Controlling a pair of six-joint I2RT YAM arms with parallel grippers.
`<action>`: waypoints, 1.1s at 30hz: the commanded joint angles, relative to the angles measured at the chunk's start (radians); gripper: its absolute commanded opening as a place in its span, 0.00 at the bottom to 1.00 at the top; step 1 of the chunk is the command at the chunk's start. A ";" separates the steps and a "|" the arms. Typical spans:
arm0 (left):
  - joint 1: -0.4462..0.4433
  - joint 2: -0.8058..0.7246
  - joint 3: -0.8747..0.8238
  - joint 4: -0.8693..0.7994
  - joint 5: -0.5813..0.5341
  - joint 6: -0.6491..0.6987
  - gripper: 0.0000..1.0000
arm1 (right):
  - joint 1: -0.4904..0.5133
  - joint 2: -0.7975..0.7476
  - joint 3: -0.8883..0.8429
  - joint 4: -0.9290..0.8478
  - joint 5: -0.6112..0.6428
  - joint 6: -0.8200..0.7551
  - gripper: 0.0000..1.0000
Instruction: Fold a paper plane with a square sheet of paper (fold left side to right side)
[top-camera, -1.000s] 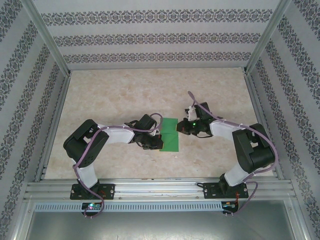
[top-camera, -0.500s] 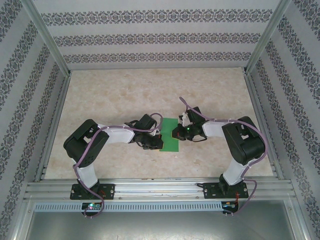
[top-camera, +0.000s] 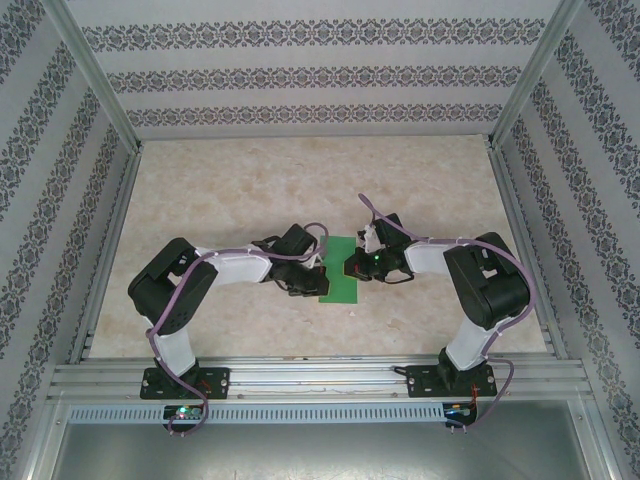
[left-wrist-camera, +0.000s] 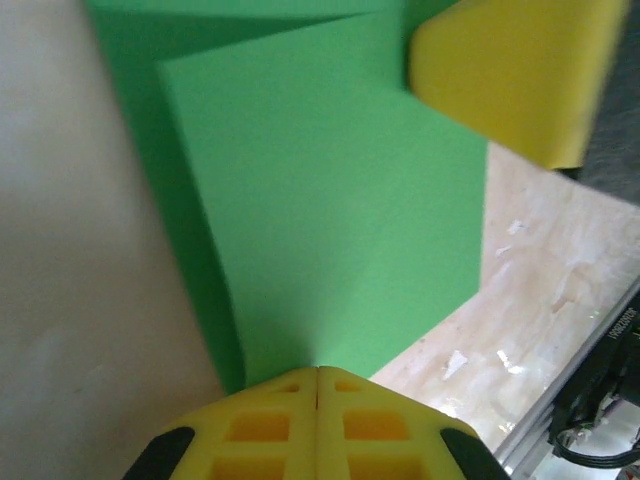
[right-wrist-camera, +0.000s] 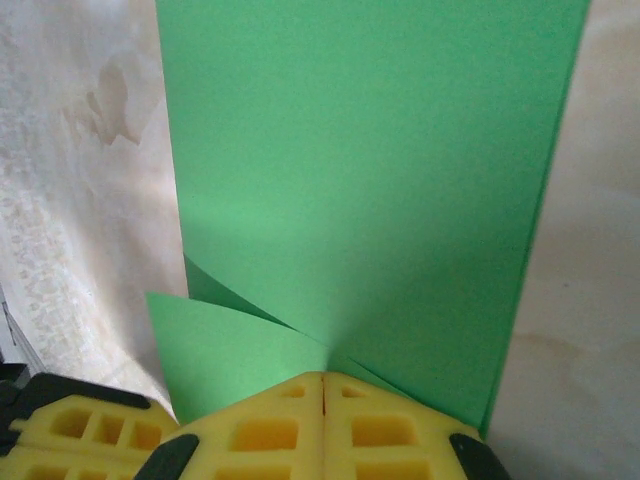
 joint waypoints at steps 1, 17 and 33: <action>-0.023 0.028 0.060 -0.035 0.033 0.033 0.06 | -0.010 0.047 -0.009 -0.052 0.067 -0.027 0.00; -0.027 0.106 0.117 -0.088 0.003 0.082 0.06 | -0.010 0.063 -0.004 -0.087 0.091 -0.043 0.00; -0.027 0.068 0.053 -0.137 -0.049 0.115 0.06 | -0.020 0.108 0.034 -0.176 0.152 -0.096 0.00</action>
